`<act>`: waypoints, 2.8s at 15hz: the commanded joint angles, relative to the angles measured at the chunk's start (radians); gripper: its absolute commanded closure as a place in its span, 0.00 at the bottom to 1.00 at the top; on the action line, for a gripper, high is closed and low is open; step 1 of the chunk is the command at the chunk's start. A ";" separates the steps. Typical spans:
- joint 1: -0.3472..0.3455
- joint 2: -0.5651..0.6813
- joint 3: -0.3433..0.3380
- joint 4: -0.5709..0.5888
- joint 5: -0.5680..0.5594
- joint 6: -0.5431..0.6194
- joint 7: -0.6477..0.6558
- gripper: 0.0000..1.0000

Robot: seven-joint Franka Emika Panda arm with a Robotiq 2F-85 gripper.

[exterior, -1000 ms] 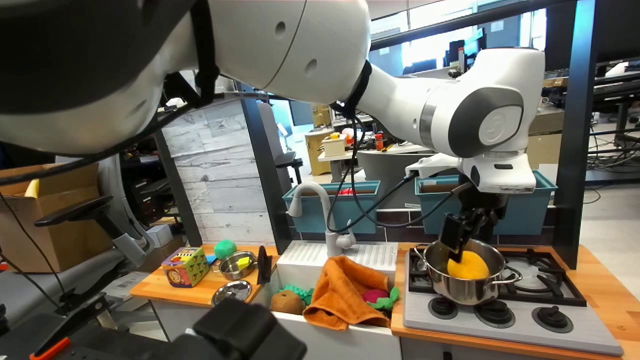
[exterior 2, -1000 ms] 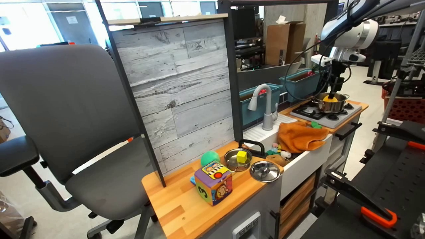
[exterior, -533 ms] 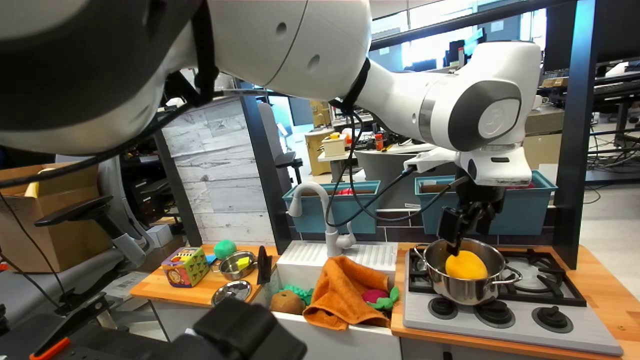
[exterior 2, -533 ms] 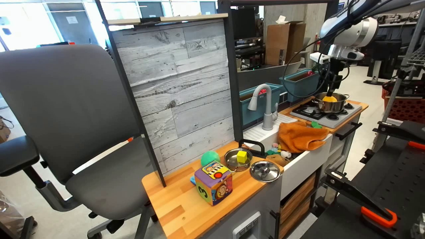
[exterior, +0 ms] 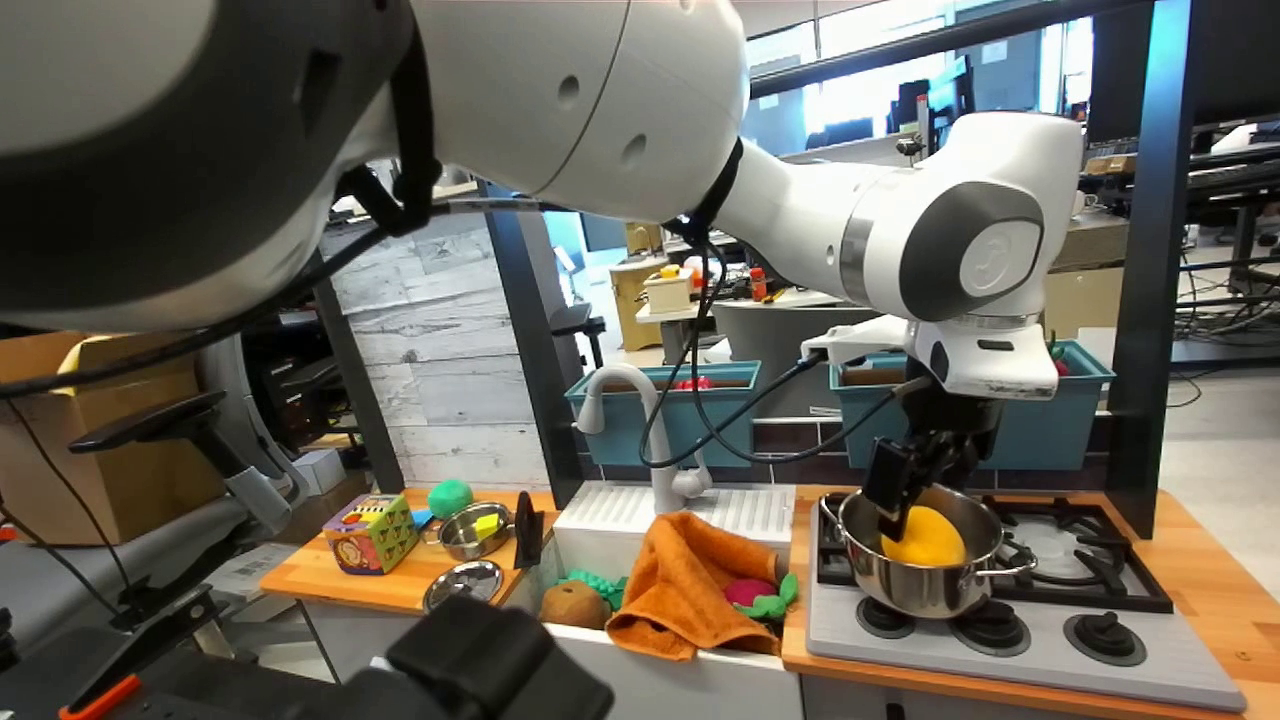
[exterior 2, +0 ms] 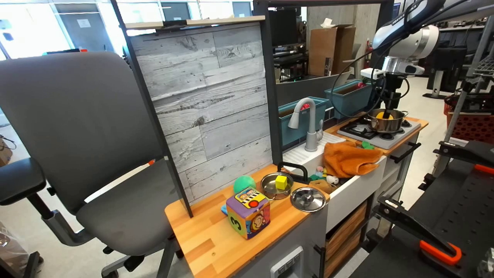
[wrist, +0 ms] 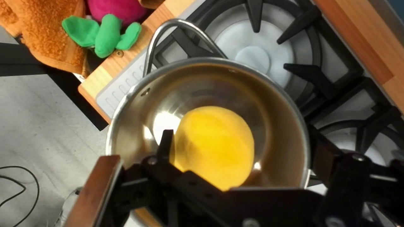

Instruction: Remove the orange ball from the silver pot and put it in the sink

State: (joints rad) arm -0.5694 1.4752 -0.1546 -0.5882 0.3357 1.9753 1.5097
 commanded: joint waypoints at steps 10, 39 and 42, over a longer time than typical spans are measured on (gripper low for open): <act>-0.028 -0.002 0.047 0.163 -0.044 -0.049 -0.021 0.00; -0.065 0.012 0.117 0.080 -0.053 -0.173 -0.202 0.00; -0.059 0.012 0.114 0.051 -0.049 -0.131 -0.195 0.00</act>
State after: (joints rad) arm -0.6280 1.4868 -0.0503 -0.5146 0.2926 1.8009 1.3034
